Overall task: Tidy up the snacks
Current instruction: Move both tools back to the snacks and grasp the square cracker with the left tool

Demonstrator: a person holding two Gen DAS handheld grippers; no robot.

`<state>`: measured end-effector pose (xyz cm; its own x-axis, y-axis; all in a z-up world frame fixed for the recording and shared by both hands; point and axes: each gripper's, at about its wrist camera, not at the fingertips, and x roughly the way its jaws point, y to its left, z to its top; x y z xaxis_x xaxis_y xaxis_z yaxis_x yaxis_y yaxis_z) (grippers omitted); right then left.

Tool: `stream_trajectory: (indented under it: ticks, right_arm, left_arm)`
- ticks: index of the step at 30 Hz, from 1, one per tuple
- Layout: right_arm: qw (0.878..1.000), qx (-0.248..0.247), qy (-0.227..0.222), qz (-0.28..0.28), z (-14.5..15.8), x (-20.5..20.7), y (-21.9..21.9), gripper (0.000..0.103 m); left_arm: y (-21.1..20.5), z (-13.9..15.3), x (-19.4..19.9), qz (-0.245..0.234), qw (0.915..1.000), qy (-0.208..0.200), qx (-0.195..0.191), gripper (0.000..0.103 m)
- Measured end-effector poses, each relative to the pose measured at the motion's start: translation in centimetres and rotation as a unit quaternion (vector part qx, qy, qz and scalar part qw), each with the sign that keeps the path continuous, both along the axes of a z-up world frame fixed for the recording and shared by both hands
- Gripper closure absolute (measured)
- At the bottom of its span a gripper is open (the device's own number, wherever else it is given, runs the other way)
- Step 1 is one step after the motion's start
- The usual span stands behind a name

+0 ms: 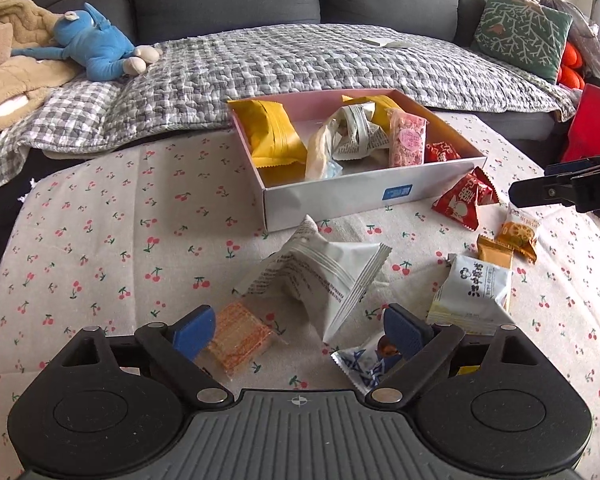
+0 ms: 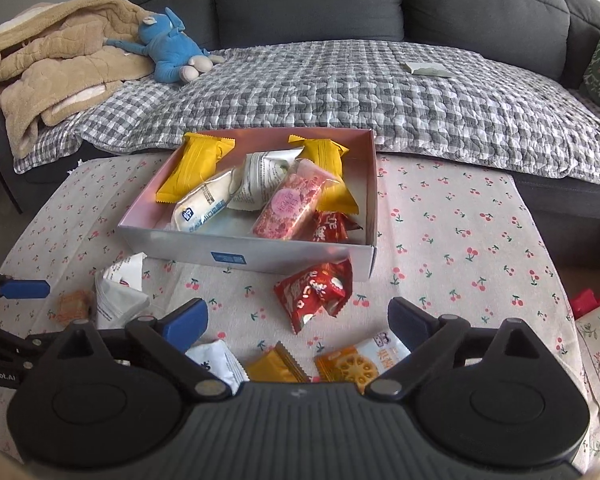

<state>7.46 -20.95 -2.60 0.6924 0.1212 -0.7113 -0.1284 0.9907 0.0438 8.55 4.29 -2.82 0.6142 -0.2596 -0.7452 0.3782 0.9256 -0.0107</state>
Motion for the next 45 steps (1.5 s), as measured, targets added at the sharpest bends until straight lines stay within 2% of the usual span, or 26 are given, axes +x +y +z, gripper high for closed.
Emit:
stream_trajectory:
  ticks: [4,11,15,19,21,24,33,38,40,42,45]
  right_arm:
    - [1.000,-0.007,-0.011,-0.005,-0.8,-1.0,-0.8,0.005]
    - [1.000,-0.025,0.006,-0.009,-3.1,-2.3,-1.9,0.005]
    - [0.999,-0.043,0.022,-0.005,-4.6,-2.5,-2.4,0.004]
    - [0.998,-0.047,0.028,-0.005,-5.8,-2.3,-2.8,0.004]
    - [0.999,-0.042,0.016,-0.003,-6.2,-2.2,-3.0,0.000]
    - [0.999,-0.035,-0.002,0.004,-6.4,-1.9,-3.2,0.000]
    - [0.999,-0.020,-0.040,0.014,-6.7,-1.2,-3.7,0.000]
    - [0.998,-0.028,-0.046,0.020,-6.7,-0.9,-3.5,0.002]
    - [0.998,-0.026,-0.047,0.024,-6.6,-0.9,-3.5,0.004]
    - [0.998,-0.025,-0.049,0.033,-6.6,-1.0,-3.3,0.011]
    - [0.997,-0.026,-0.052,0.046,-6.4,-1.1,-3.1,0.022]
  left_arm:
    - [1.4,-1.3,-0.1,0.014,0.9999,0.002,0.006,0.010]
    - [2.9,-3.2,0.3,0.061,0.9981,0.004,0.005,0.010]
    - [2.7,-4.4,0.2,0.057,0.9980,-0.012,0.027,0.010]
    - [3.1,-5.0,0.4,0.056,0.9979,-0.031,0.011,0.010]
    - [3.2,-5.2,0.3,0.053,0.9976,-0.044,0.007,0.010]
    - [3.2,-5.6,0.3,0.045,0.9968,-0.065,0.002,0.009]
    - [3.4,-5.8,0.5,0.045,0.9955,-0.083,-0.007,0.011]
    - [3.2,-5.5,0.4,0.033,0.9958,-0.085,-0.011,0.027]
    - [3.0,-5.5,0.3,0.030,0.9958,-0.085,-0.012,0.030]
    - [3.0,-5.4,0.2,0.026,0.9958,-0.087,-0.013,0.039]
    - [2.8,-5.3,0.1,0.023,0.9959,-0.087,-0.012,0.045]
